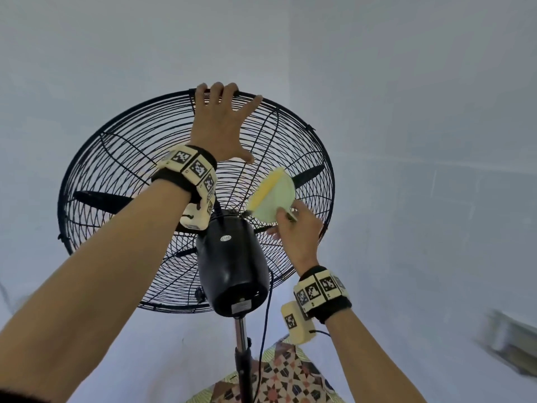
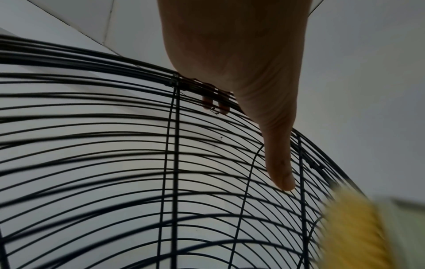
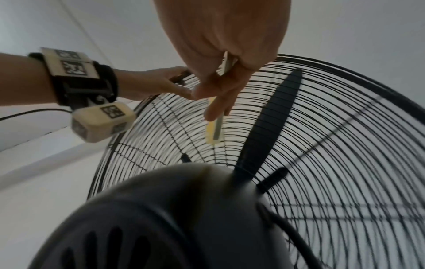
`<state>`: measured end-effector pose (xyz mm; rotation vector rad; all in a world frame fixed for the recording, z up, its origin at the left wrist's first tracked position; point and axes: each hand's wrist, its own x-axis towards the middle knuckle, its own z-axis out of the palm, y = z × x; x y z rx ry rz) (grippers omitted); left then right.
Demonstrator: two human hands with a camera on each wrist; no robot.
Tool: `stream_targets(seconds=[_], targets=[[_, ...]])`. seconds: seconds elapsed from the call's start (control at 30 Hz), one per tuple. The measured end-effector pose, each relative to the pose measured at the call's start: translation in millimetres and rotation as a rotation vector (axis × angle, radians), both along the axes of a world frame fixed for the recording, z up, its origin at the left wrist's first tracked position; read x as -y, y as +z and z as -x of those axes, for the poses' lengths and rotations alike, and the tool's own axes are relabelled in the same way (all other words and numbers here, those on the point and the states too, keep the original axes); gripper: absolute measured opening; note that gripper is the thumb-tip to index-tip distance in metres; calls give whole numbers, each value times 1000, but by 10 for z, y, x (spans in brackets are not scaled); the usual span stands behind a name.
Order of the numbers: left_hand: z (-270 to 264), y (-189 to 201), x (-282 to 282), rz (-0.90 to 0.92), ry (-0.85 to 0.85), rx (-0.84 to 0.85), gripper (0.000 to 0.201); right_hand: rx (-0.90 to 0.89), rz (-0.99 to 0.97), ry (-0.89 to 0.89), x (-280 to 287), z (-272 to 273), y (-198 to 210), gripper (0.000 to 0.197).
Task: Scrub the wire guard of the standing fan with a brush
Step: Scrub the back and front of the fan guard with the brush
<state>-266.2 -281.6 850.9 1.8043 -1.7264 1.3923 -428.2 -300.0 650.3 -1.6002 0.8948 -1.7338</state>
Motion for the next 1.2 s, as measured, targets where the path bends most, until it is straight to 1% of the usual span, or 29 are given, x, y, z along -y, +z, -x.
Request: stream_targets(seconds=[0.07,0.1,0.13,0.2,0.27,0.3,0.37,0.43,0.5,0.57,0.67,0.7,0.73,0.8,0.87,0.93,1.0,1.1,1.13,1.2], targets=[[4,-7,-3,3,-9,4,128,-87,92,39,-74,-73,125,18],[4,-10,-7,3,-8,5,127,-103,111,30,-86,-89,156,19],[2,-14,-11,0,-4,5,127,-95,95,5,-82,-79,159,20],[-9,-10,-16,0,12,3,127,-50,-5,-68,-33,7,100,21],[-31,-7,-31,-1,22,0,127,-26,-114,-134,4,108,15,18],[-32,-12,-37,-4,20,-5,127,-18,-136,-139,-1,145,-10,17],[-15,-11,-32,-1,6,-6,127,-22,-86,-113,-57,153,29,19],[8,-17,-27,4,-12,2,127,-66,22,-60,-140,105,142,22],[22,-22,-15,5,-19,2,127,-110,70,-42,-133,42,213,21],[18,-25,-13,1,-10,-7,127,-95,-1,-80,-58,44,192,21],[-26,-18,-25,3,3,-15,127,-83,-172,-173,66,170,50,20],[-38,-25,-29,0,2,-17,127,-91,-181,-196,82,214,16,18],[-35,-26,-27,2,0,-15,127,-103,-155,-220,69,241,21,17],[-12,-23,-17,11,-2,-6,127,-110,-18,-254,5,234,146,19],[21,-27,-7,14,-5,1,128,-80,102,-244,-72,182,354,21],[37,-31,-4,14,-8,-1,128,-70,153,-219,-101,135,514,21],[24,-31,-17,14,-7,-3,127,-75,109,-228,-21,160,518,23],[-31,-21,-38,17,-6,-18,126,-46,-59,-289,162,300,326,27],[-42,-23,-45,14,-7,-19,126,-49,-84,-295,178,335,286,28],[-36,-23,-44,16,-18,-14,126,-58,-21,-268,113,329,340,27]])
